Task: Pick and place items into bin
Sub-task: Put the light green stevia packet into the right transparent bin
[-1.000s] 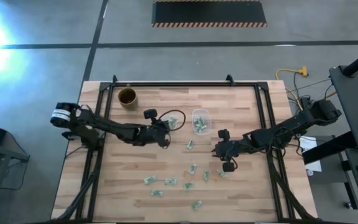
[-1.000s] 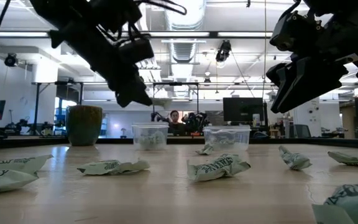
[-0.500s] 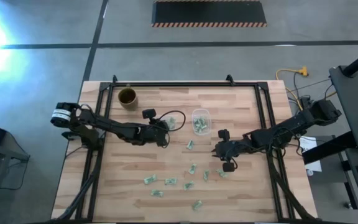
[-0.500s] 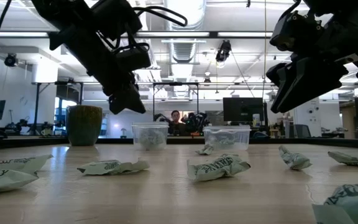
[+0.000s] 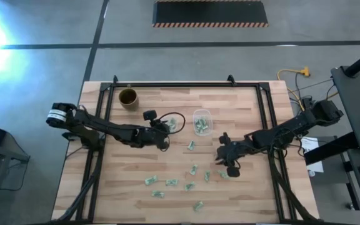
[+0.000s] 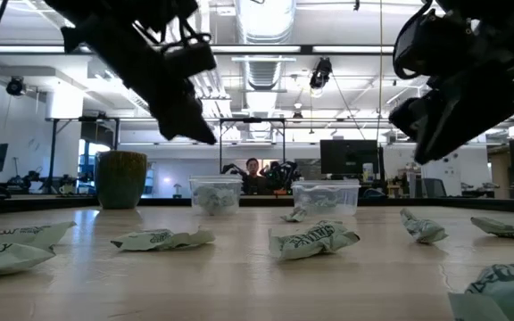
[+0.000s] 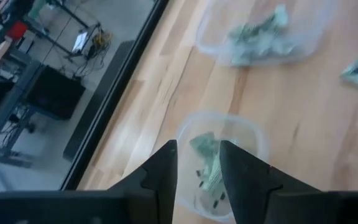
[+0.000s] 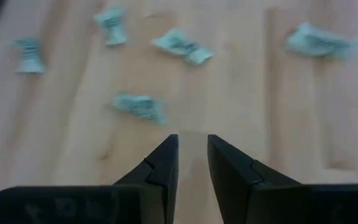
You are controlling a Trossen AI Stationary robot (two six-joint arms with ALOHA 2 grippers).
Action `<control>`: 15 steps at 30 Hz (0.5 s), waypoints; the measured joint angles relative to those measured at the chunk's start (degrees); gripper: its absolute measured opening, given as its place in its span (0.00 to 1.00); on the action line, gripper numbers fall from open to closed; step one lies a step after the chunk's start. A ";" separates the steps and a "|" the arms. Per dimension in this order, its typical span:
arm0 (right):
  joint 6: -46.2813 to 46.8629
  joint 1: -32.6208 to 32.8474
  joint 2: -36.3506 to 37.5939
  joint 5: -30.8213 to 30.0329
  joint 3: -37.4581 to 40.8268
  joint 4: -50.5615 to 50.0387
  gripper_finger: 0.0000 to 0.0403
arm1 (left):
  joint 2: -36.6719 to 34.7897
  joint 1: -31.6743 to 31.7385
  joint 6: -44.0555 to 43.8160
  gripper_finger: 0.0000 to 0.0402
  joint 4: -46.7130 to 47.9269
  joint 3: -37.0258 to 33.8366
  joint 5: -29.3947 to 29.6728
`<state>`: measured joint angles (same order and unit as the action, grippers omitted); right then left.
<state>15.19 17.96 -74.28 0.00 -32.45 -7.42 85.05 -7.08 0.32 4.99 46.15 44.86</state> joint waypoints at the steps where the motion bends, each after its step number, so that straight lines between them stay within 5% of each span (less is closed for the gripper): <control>1: 1.09 0.09 0.00 1.71 0.00 -0.26 0.20 | -0.55 -0.46 0.00 0.26 0.09 0.00 0.00; 6: 7.35 1.36 0.00 6.16 0.00 -2.73 0.22 | -2.95 -2.18 -1.36 0.26 0.04 -0.54 0.02; 15: 16.68 6.53 0.00 5.37 0.00 -4.44 0.24 | -3.60 -3.64 -4.50 0.26 -0.09 -3.01 1.13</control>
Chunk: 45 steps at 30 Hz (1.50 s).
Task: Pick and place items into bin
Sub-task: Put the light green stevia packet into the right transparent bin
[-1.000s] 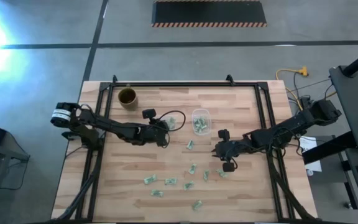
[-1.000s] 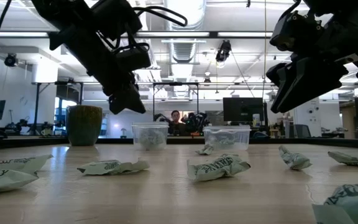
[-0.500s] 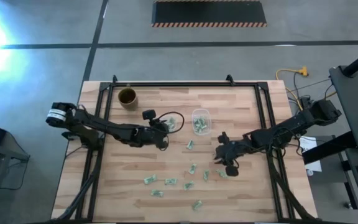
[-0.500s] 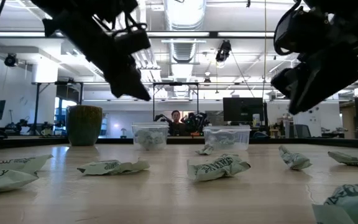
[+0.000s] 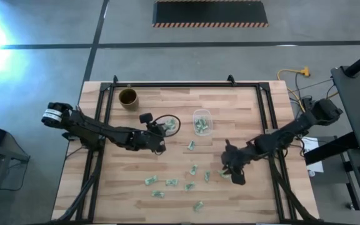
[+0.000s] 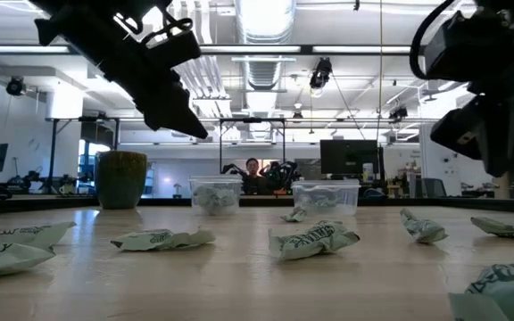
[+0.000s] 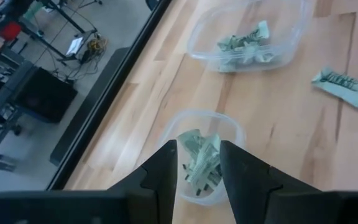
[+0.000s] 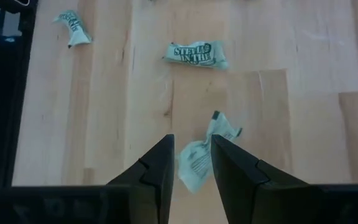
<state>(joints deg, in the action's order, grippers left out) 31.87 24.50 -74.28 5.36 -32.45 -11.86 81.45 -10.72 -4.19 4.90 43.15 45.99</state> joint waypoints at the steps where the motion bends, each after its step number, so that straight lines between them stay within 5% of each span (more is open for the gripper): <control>1: 1.09 0.77 0.00 -1.23 0.00 0.06 0.24 | 0.00 0.02 0.01 0.26 -0.19 -0.34 0.14; 11: 3.79 4.78 -1.91 -10.83 0.00 0.19 0.27 | 0.00 0.02 0.02 0.26 -1.43 -1.29 1.01; 28: 4.49 4.76 -9.23 -11.52 0.00 5.09 0.52 | 0.04 0.02 0.02 0.26 -1.67 -1.21 1.01; 45: 5.06 4.95 -12.37 -14.72 -0.09 4.71 0.46 | 0.04 0.02 0.04 0.26 -3.05 -1.30 0.97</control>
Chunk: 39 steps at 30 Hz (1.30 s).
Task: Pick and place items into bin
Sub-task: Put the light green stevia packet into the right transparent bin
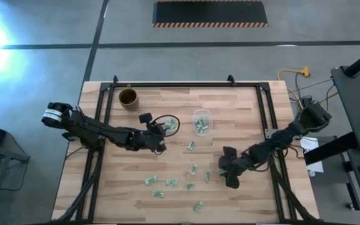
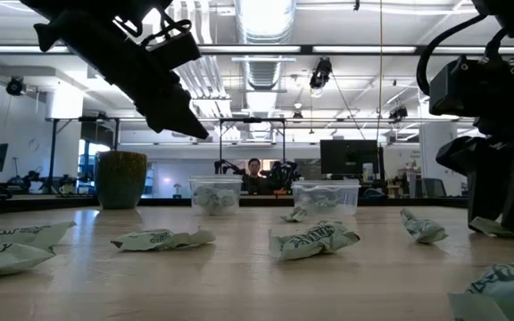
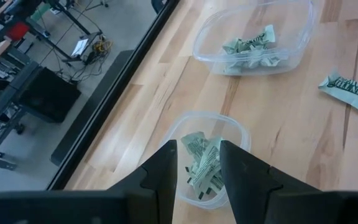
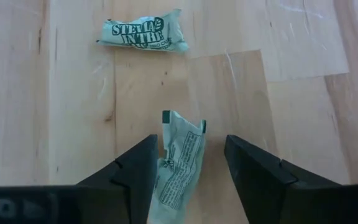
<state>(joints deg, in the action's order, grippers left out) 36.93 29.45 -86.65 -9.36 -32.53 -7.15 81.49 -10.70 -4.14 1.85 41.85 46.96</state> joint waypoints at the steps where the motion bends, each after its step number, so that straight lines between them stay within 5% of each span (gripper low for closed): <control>1: -0.17 0.00 -0.05 -0.39 0.02 0.00 0.44 | 0.00 0.00 0.00 0.26 0.00 0.00 0.02; 18: -1.82 -0.11 -0.08 -1.86 0.20 -0.57 0.09 | 0.00 0.00 0.02 0.26 -0.20 0.00 -0.02; 29: -7.54 -0.11 1.35 -1.37 -1.08 -0.27 0.03 | 0.00 0.00 0.04 0.26 -0.44 0.02 -0.02; 39: -24.68 -1.24 2.05 -18.34 -6.58 -0.25 0.03 | 0.00 0.00 0.06 0.26 -0.53 0.11 -0.04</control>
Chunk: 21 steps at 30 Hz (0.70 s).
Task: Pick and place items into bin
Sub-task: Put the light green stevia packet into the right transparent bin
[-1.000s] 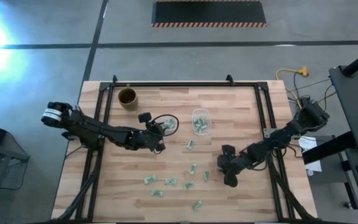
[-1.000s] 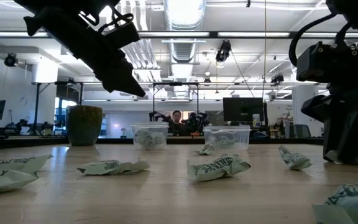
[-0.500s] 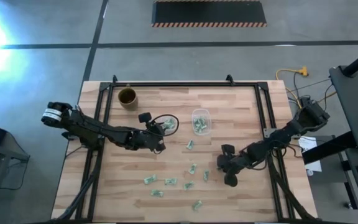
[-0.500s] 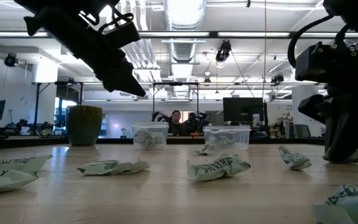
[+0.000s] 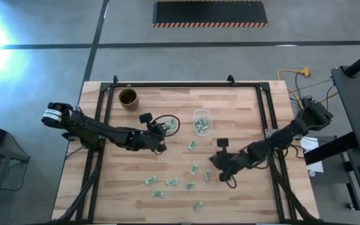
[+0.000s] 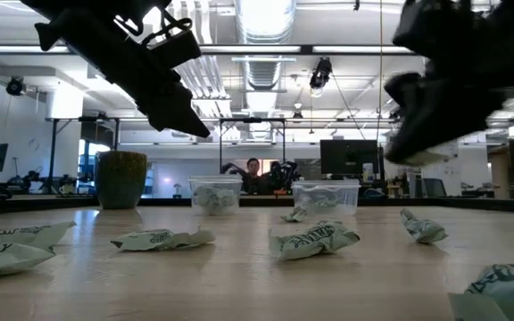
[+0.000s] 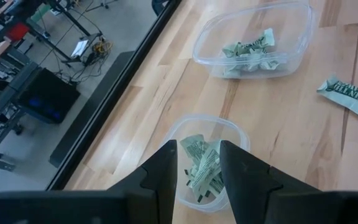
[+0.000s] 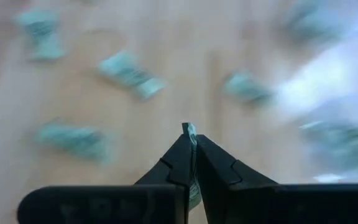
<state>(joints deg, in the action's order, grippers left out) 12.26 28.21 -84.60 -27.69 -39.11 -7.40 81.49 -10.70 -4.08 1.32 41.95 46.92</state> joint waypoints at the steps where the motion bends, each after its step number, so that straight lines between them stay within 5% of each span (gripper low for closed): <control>1: -1.99 -0.36 0.00 -2.52 -0.59 0.01 0.03 | 0.00 0.00 0.00 0.26 -0.02 0.00 0.02; 6: -9.99 -3.69 0.02 -9.88 -2.56 0.04 0.03 | 0.01 0.01 0.00 0.26 0.00 0.02 0.01; 17: -17.64 -19.33 0.11 -9.36 -3.15 0.46 0.03 | 0.02 0.00 0.00 0.26 0.24 -0.09 0.01; 21: -20.10 -24.98 0.11 -4.31 -3.47 1.36 0.03 | 0.01 0.02 0.00 0.26 0.75 -0.13 0.01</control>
<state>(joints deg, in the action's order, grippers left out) -7.84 3.23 -84.49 -32.00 -42.58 -6.04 81.51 -10.68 -4.08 2.07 41.82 46.92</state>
